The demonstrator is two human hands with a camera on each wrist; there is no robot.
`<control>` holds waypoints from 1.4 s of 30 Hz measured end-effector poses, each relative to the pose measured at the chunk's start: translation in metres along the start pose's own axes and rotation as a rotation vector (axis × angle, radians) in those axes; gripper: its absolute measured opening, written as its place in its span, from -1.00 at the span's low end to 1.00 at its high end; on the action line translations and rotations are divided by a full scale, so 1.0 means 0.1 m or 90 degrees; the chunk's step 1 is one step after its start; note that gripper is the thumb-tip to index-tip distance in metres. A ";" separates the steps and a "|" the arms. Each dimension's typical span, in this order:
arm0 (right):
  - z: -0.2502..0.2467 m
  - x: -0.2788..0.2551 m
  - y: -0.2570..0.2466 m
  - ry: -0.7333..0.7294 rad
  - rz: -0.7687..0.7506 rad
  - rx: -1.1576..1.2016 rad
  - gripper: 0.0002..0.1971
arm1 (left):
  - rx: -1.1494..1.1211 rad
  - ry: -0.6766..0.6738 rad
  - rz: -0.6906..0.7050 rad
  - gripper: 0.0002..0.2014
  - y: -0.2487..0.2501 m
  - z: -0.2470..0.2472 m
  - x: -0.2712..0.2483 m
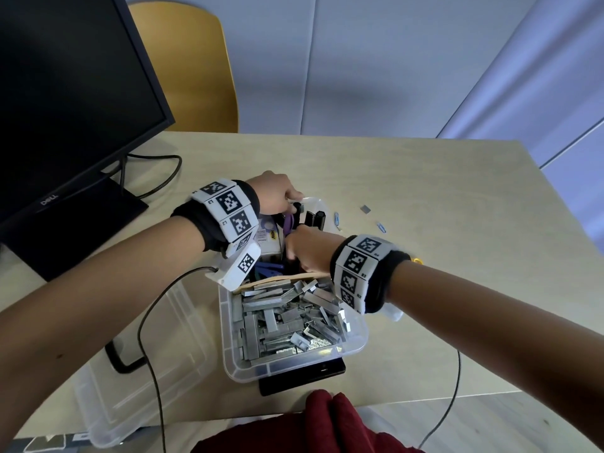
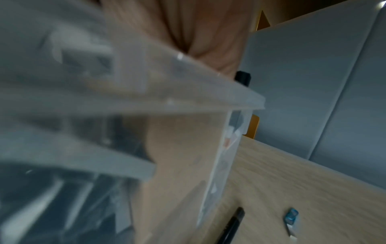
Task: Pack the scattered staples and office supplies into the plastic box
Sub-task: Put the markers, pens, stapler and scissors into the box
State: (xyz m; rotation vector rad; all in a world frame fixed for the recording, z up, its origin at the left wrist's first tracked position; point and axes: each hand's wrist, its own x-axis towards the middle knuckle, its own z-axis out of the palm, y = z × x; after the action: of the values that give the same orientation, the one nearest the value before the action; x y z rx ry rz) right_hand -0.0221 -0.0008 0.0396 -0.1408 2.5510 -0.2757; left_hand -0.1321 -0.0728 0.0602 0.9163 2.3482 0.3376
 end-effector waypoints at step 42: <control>0.45 0.69 1.40 0.231 0.336 0.254 -0.79 | -0.110 0.007 -0.069 -0.80 0.25 0.13 0.38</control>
State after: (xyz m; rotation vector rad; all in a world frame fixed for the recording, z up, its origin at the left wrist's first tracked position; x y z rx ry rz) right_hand -0.0611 0.1175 -0.0651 0.7846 2.6991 -0.6320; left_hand -0.1333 -0.0279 0.0439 0.7050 2.3258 0.4928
